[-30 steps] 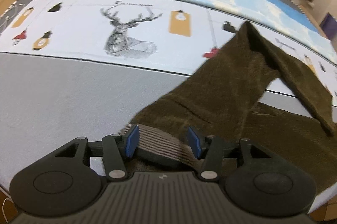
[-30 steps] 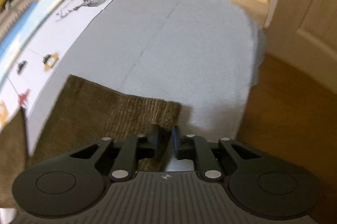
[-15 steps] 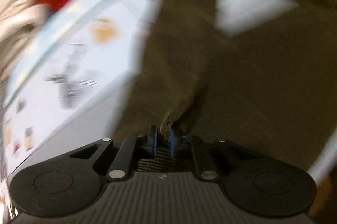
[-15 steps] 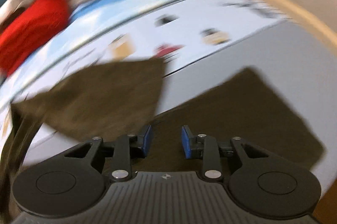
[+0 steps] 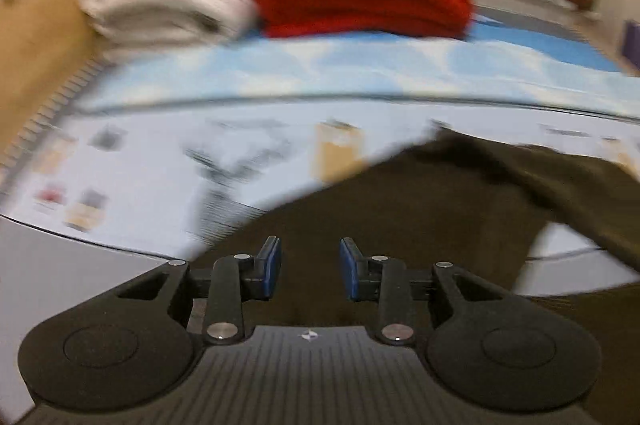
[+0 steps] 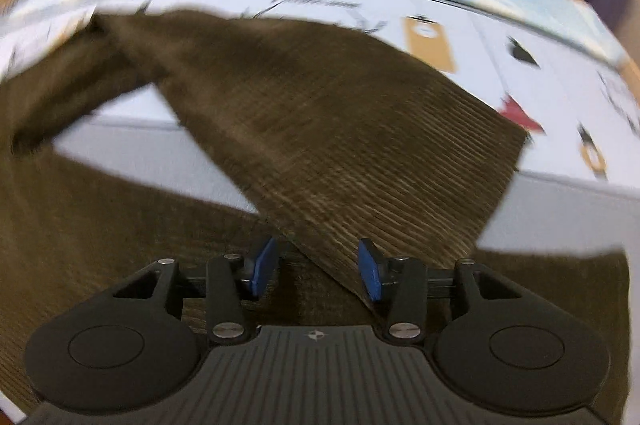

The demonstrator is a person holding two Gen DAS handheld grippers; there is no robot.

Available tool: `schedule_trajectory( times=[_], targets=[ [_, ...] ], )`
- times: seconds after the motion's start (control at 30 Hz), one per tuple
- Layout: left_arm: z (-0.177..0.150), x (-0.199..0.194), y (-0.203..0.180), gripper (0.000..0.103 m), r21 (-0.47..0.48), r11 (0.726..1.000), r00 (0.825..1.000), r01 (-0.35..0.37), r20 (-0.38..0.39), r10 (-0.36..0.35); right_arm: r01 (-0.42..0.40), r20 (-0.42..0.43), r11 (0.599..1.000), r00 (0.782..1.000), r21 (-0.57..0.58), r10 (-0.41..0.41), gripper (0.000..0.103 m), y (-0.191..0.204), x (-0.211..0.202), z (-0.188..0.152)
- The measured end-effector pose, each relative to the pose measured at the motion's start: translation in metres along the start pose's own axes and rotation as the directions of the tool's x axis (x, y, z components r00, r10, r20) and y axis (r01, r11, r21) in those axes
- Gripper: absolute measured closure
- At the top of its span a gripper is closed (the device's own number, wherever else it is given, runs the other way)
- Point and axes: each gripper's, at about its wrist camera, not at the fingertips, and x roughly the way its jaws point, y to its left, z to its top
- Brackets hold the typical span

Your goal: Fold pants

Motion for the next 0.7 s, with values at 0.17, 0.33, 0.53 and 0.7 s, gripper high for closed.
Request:
schedule_trajectory(
  times=[0.17,0.33,0.53,0.7],
  targets=[
    [-0.005,0.027,-0.061,0.066,0.041,0.974,0.973,0.224,-0.067,-0.221,0.103,0.004,0.98,0.995,-0.17,-0.104,0.043,0.011,0.02,-0.001],
    [-0.006,0.066,-0.131,0.062,0.108,0.929,0.933,0.355,-0.11,-0.344,0.048,-0.001,0.989,0.999,-0.141,-0.049,0.075,0.0,0.018,-0.001],
    [-0.004,0.128,-0.191,0.047,0.178,0.917,0.932,0.356,-0.146,-0.333,0.026,0.095,0.998,0.995,-0.059,-0.02,0.096,-0.025,-0.014,0.013],
    [-0.007,0.173,-0.209,0.07,0.226,0.929,0.95,0.292,-0.18,-0.255,0.052,0.245,0.998,0.967,0.046,-0.062,0.097,-0.062,-0.075,0.052]
  ],
)
